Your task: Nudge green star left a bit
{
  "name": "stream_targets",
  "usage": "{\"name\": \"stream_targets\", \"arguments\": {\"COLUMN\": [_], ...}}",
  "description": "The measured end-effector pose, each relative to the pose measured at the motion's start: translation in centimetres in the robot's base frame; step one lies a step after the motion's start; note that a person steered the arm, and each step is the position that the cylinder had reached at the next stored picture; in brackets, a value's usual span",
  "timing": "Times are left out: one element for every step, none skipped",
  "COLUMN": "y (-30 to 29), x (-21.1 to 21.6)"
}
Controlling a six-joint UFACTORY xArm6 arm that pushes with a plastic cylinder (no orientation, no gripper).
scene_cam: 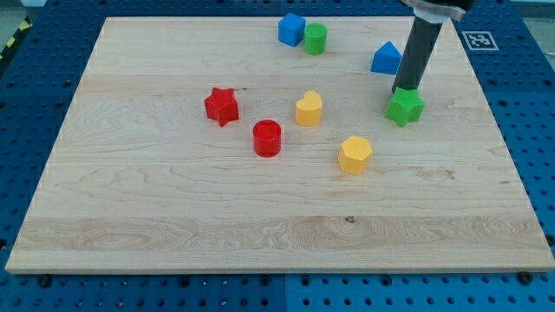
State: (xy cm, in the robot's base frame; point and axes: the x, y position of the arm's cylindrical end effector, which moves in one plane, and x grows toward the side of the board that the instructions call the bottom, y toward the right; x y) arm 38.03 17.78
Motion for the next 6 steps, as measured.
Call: {"name": "stream_targets", "arguments": {"y": [0.0,3.2,7.4,6.5,5.3,4.0], "x": [0.6,0.2,1.3,3.1,3.8,4.2]}}
